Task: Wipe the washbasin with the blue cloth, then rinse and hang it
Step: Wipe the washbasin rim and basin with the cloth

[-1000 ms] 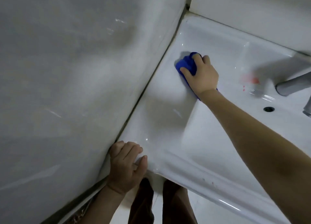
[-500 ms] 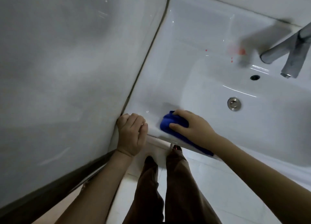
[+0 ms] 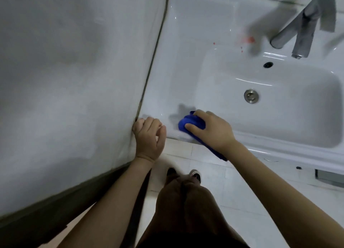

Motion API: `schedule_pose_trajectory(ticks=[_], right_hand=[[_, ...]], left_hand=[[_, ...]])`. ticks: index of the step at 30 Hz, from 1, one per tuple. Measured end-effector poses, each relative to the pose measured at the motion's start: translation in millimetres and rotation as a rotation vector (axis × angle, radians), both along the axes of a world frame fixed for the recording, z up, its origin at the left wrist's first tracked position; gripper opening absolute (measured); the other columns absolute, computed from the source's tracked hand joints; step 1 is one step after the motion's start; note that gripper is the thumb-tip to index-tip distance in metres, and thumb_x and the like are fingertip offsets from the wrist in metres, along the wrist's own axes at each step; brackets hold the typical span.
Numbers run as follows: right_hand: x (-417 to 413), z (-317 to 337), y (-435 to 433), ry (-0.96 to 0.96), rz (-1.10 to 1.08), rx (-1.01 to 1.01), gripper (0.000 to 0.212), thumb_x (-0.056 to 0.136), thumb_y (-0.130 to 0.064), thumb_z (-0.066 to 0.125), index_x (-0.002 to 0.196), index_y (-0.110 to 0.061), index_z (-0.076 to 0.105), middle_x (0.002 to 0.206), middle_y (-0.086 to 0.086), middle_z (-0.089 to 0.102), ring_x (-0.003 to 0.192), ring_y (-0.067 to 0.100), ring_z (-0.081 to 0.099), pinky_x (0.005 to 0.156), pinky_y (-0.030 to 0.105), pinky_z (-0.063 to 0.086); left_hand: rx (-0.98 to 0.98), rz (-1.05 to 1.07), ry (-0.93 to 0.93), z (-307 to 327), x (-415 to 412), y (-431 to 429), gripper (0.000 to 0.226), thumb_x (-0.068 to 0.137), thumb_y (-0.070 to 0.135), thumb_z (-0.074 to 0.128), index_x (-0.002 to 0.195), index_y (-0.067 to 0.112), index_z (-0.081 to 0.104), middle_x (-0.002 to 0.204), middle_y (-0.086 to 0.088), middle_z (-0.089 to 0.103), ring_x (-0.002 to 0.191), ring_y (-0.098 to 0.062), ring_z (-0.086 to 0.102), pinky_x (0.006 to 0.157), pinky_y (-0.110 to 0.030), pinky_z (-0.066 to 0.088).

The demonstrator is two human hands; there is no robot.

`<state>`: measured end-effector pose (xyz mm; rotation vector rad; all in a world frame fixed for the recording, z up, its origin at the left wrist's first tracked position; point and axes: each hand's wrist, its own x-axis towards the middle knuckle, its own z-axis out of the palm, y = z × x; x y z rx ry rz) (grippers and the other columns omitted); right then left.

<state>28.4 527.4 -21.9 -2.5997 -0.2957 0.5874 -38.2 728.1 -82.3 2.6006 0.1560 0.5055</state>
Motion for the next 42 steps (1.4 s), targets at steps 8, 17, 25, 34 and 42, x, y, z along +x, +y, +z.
schedule_pose_trajectory(ticks=[8,17,25,34,42], right_hand=[[-1,-1,-37,-0.026,-0.107,-0.066,0.043,0.085,-0.060,0.055,0.117,-0.033,0.057,0.105,-0.002,0.063,0.092,0.024,0.062,0.078,0.034,0.049],[-9,0,-30,-0.055,-0.114,-0.039,0.037,0.088,-0.056,0.053,0.115,-0.031,0.055,0.100,-0.001,0.058,0.085,0.025,0.060,0.067,0.031,0.042],[-24,5,-174,-0.100,-0.492,-0.371,0.039,0.088,-0.050,0.057,0.114,-0.021,0.057,0.097,0.007,0.056,0.082,0.034,0.058,0.067,0.033,0.038],[-33,3,9,-0.172,-0.266,-0.035,0.036,0.087,-0.049,0.056,0.114,-0.026,0.060,0.095,0.000,0.055,0.074,0.025,0.053,0.058,0.028,0.035],[-48,3,-115,-0.203,-0.707,-0.247,0.045,0.084,-0.051,0.060,0.121,-0.024,0.060,0.110,0.006,0.058,0.091,0.032,0.061,0.068,0.032,0.041]], left_hand=[[0.029,0.040,-0.012,5,0,-6,0.027,0.090,0.018,0.041,0.067,0.011,0.052,0.067,-0.002,0.049,0.074,-0.023,0.035,0.071,-0.035,0.031],[0.080,0.020,0.007,3,-3,-4,0.026,0.093,0.021,0.044,0.071,0.011,0.053,0.074,-0.005,0.055,0.078,-0.026,0.039,0.074,-0.040,0.035],[0.148,0.028,-0.007,-2,-2,-4,0.033,0.097,0.027,0.038,0.071,0.012,0.053,0.077,-0.004,0.054,0.080,-0.029,0.041,0.072,-0.043,0.037],[0.110,-0.011,0.056,2,-5,-2,0.028,0.093,0.026,0.040,0.074,0.011,0.054,0.079,-0.006,0.054,0.083,-0.029,0.038,0.076,-0.038,0.033],[0.025,0.039,0.046,3,-4,-6,0.025,0.092,0.021,0.046,0.070,0.012,0.054,0.075,-0.003,0.053,0.083,-0.017,0.028,0.075,-0.034,0.033]])
